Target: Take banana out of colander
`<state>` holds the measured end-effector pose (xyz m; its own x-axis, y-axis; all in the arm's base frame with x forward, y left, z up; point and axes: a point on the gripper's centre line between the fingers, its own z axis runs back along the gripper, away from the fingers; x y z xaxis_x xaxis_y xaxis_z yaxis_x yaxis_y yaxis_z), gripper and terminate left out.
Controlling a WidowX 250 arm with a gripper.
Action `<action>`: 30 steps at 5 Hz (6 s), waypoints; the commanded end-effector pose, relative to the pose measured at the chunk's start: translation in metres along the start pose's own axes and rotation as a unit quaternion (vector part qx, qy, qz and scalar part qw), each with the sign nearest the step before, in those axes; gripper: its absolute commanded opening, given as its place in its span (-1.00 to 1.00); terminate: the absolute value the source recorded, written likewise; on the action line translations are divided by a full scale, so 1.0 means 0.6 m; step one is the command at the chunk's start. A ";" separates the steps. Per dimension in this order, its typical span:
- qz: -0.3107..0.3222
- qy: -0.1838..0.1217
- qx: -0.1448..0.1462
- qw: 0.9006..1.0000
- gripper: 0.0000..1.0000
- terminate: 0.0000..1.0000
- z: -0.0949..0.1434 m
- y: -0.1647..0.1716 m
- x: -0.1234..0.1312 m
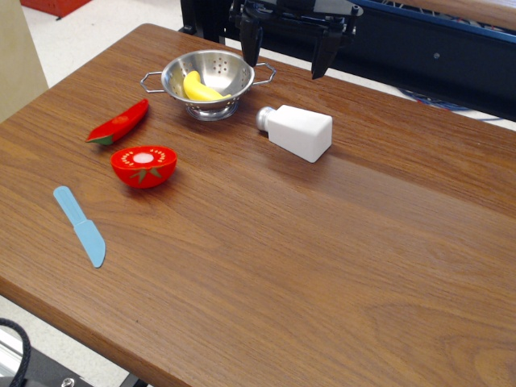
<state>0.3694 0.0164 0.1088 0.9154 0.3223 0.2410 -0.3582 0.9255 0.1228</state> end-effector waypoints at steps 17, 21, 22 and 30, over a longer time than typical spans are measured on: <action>-0.848 -0.003 -0.050 0.528 1.00 -1.00 -0.159 0.095 0.077; -0.793 -0.060 -0.051 0.605 -1.00 -1.00 -0.065 0.089 0.115; -0.779 -0.090 -0.037 0.620 -1.00 -1.00 -0.026 0.096 0.114; -0.838 0.029 -0.100 0.536 -1.00 -1.00 -0.107 -0.003 -0.115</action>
<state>0.3077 0.0098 0.0194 -0.0713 -0.9950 -0.0695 0.9973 -0.0699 -0.0225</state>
